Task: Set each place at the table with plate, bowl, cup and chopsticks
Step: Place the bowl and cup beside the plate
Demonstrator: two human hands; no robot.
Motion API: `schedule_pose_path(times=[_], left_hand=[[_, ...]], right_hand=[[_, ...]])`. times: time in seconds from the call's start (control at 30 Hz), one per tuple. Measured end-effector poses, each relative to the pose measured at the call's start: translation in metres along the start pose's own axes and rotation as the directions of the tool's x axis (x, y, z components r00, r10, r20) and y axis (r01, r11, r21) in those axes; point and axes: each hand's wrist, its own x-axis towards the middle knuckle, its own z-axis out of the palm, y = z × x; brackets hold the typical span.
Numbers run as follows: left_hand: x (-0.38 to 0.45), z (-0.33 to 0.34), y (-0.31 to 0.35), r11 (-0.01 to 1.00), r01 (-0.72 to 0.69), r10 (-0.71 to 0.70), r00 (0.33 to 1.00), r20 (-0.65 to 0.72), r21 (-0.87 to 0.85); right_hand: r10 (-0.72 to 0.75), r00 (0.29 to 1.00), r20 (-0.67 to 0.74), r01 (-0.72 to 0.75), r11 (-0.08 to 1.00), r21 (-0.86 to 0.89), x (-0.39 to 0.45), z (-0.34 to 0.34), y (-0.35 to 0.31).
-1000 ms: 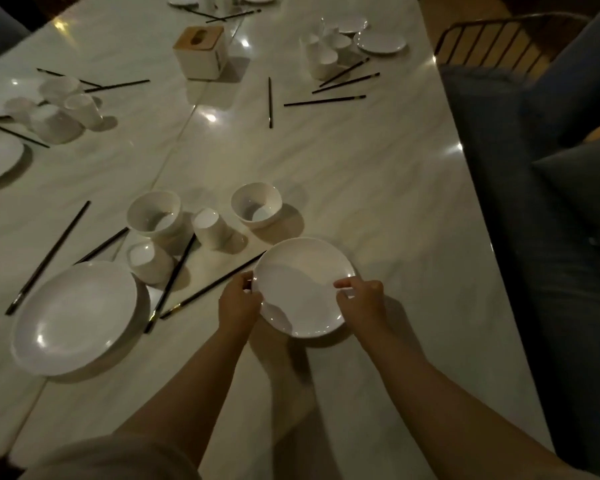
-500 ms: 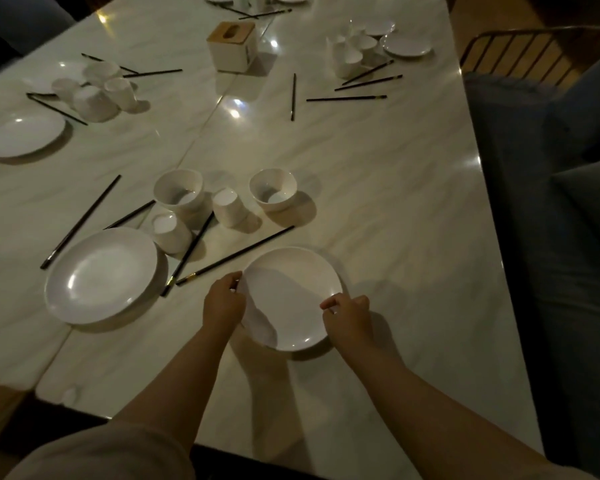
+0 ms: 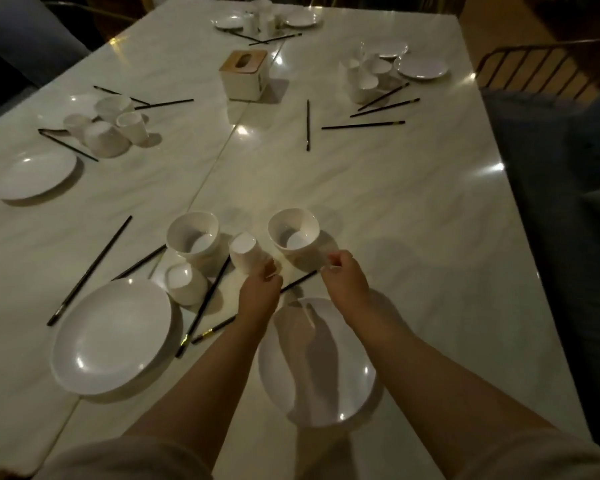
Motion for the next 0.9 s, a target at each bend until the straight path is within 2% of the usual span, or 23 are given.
schedule_pose_path(times=[0.1,0.2,0.4,0.53,0.7,0.9], left_hand=[[0.02,0.006,0.008,0.979,0.103,-0.09,0.992,0.084,-0.175],[0.034,0.009,0.011,0.956,0.156,-0.116,0.979,0.167,-0.248],[0.045,0.012,0.016,0.938,0.122,-0.049,0.973,0.224,-0.324],[0.039,0.012,0.015,0.943,0.11,-0.045,0.978,0.206,-0.315],[0.015,0.027,0.02,0.956,0.069,-0.022,0.986,0.163,-0.286],[-0.041,0.071,0.022,0.978,0.08,-0.016,0.951,0.31,-0.195]], right_hand=[[0.07,0.997,0.029,-0.071,0.996,0.047,0.038,0.008,-0.019],[0.143,0.985,0.091,-0.151,0.985,0.081,0.071,0.02,-0.026],[0.193,0.974,0.116,-0.209,0.967,0.146,0.099,0.035,-0.026],[0.216,0.975,0.049,-0.221,0.943,0.249,0.091,0.029,-0.015],[0.253,0.962,-0.104,-0.186,0.883,0.43,0.046,-0.008,0.006],[0.329,0.903,-0.277,-0.169,0.864,0.475,-0.025,-0.063,0.048]])
